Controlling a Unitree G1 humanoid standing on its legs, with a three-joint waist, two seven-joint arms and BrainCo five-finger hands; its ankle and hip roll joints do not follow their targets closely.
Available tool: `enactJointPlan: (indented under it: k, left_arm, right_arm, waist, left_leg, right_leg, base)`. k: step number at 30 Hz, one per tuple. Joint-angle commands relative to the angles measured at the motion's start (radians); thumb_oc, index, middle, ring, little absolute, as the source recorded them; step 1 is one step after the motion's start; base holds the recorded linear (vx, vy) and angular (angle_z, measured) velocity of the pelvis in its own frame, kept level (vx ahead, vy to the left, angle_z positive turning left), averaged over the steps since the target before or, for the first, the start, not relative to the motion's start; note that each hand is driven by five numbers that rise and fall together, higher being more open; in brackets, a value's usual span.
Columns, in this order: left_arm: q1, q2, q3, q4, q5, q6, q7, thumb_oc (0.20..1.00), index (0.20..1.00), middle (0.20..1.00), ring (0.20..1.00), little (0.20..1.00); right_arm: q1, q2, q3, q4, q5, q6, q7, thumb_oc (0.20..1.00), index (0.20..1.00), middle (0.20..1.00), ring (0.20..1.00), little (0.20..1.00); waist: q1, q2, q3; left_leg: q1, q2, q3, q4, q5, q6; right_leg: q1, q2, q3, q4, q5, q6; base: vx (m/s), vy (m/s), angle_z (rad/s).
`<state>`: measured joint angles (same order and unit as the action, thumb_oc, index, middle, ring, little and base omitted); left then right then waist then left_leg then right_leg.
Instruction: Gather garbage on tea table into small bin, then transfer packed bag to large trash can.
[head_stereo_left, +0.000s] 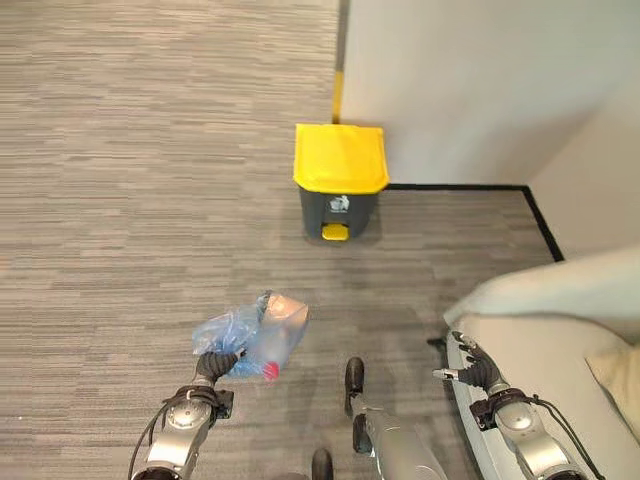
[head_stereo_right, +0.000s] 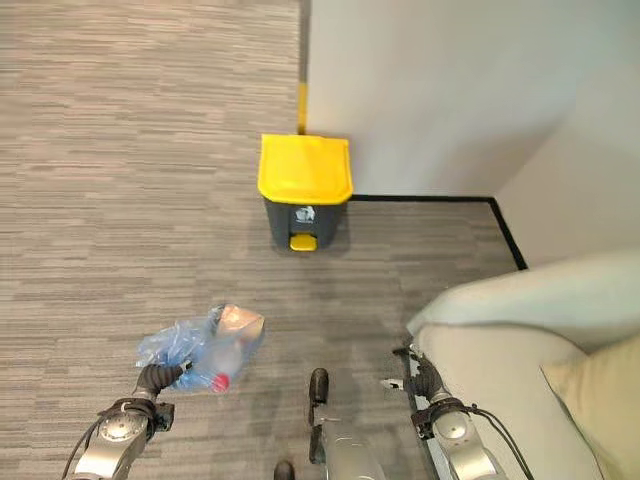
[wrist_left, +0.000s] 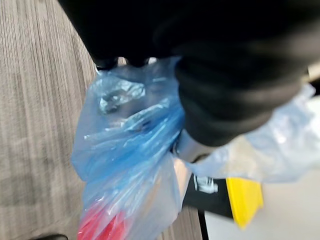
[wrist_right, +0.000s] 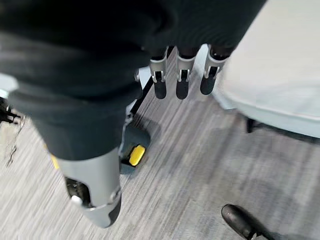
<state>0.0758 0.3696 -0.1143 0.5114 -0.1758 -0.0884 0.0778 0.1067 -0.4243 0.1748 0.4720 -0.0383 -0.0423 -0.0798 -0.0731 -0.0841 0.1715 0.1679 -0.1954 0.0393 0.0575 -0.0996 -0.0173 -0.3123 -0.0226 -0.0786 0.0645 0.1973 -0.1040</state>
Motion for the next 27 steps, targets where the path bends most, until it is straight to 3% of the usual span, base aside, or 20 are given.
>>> enactJointPlan:
  k: [1,4,8,12,15,20,23,25,26,27]
  left_arm:
    - [-0.009,0.057,0.033,-0.109,-0.003,-0.042,-0.024,0.2,0.2,0.2,0.2,0.2]
    - [-0.004,0.042,0.025,-0.097,-0.003,-0.038,-0.026,0.2,0.2,0.2,0.2,0.2]
    - [0.007,0.043,0.023,-0.092,0.003,-0.033,-0.026,0.2,0.2,0.2,0.2,0.2]
    - [-0.001,0.045,0.024,-0.085,0.008,-0.033,-0.011,0.2,0.2,0.2,0.2,0.2]
    - [-0.005,0.04,0.023,-0.082,0.007,-0.036,0.0,0.2,0.2,0.2,0.2,0.2]
    - [-0.004,0.048,0.017,-0.088,0.016,-0.04,-0.016,0.2,0.2,0.2,0.2,0.2]
    - [-0.016,0.066,0.008,-0.092,0.024,-0.041,-0.023,0.2,0.2,0.2,0.2,0.2]
    - [-0.016,0.075,0.007,-0.099,0.03,-0.04,-0.024,0.2,0.2,0.2,0.2,0.2]
    - [-0.016,0.086,0.017,-0.105,0.026,-0.042,-0.013,0.2,0.2,0.2,0.2,0.2]
    - [-0.028,0.086,0.034,-0.099,0.013,-0.045,0.01,0.2,0.2,0.2,0.2,0.2]
  right_arm:
    - [-0.024,-0.04,-0.039,-0.037,0.016,-0.035,-0.016,1.0,1.0,1.0,1.0,1.0]
    - [-0.018,-0.05,-0.048,-0.036,0.026,-0.032,-0.021,1.0,1.0,1.0,1.0,1.0]
    - [-0.021,-0.057,-0.056,-0.032,0.023,-0.03,-0.025,1.0,1.0,1.0,1.0,1.0]
    - [-0.018,-0.06,-0.057,-0.02,0.012,-0.027,-0.031,1.0,1.0,1.0,1.0,1.0]
    - [-0.011,-0.052,-0.061,0.003,0.006,-0.021,-0.041,1.0,1.0,1.0,1.0,1.0]
    - [-0.006,-0.038,-0.069,0.001,-0.007,-0.019,-0.024,1.0,1.0,1.0,1.0,1.0]
    - [-0.03,-0.023,-0.053,0.009,-0.017,-0.013,-0.01,1.0,1.0,1.0,1.0,1.0]
    - [-0.035,-0.02,-0.05,0.003,-0.018,-0.011,-0.007,1.0,1.0,1.0,1.0,1.0]
    - [-0.056,-0.022,-0.035,0.002,-0.02,-0.012,-0.005,1.0,1.0,1.0,1.0,1.0]
    - [-0.09,-0.007,-0.017,0.011,-0.015,-0.014,-0.013,1.0,1.0,1.0,1.0,1.0]
  waist:
    - [-0.02,-0.008,0.019]
    - [-0.021,-0.008,0.023]
    - [-0.014,-0.006,0.013]
    - [0.005,0.021,0.012]
    - [0.017,0.024,0.013]
    - [0.012,0.022,-0.007]
    - [0.016,0.001,-0.026]
    - [0.017,-0.003,-0.03]
    - [0.024,-0.007,-0.025]
    - [0.046,-0.001,-0.025]
  left_leg:
    - [-0.304,0.242,0.066,0.339,0.012,-0.062]
    - [-0.347,0.263,0.063,0.405,0.048,-0.049]
    - [-0.364,0.271,0.045,0.257,0.027,-0.047]
    - [-0.43,0.314,-0.008,0.056,0.16,-0.087]
    - [-0.481,0.326,-0.01,0.031,0.205,-0.102]
    - [-0.461,0.304,0.01,0.081,0.155,-0.088]
    - [-0.446,0.265,0.052,0.149,0.075,-0.041]
    - [-0.437,0.253,0.06,0.156,0.057,-0.029]
    - [-0.43,0.235,0.074,0.17,0.034,-0.012]
    - [-0.409,0.237,0.107,0.164,0.017,0.006]
  right_leg:
    - [0.128,-0.06,-0.002,0.038,-0.218,0.161]
    - [0.181,-0.047,0.004,0.046,-0.258,0.134]
    - [0.211,-0.058,0.017,0.035,-0.279,0.15]
    - [0.267,-0.056,0.034,0.02,-0.325,0.165]
    - [0.315,-0.074,0.051,0.025,-0.352,0.178]
    - [0.349,-0.131,0.079,0.049,-0.358,0.21]
    - [0.327,-0.182,0.122,0.088,-0.308,0.234]
    - [0.32,-0.191,0.136,0.1,-0.286,0.237]
    - [0.308,-0.212,0.14,0.128,-0.227,0.242]
    - [0.257,-0.232,0.103,0.171,-0.195,0.242]
  base:
    - [0.13,-0.199,0.98]
    - [0.17,-0.089,0.36]
    - [0.22,0.042,-0.55]
    - [0.28,0.143,-0.38]
    - [0.28,0.204,-0.3]
    - [0.32,0.307,-0.47]
    - [0.25,0.3,-0.49]
    - [0.15,0.215,-0.22]
    - [0.15,0.312,0.01]
    - [0.17,0.35,0.06]
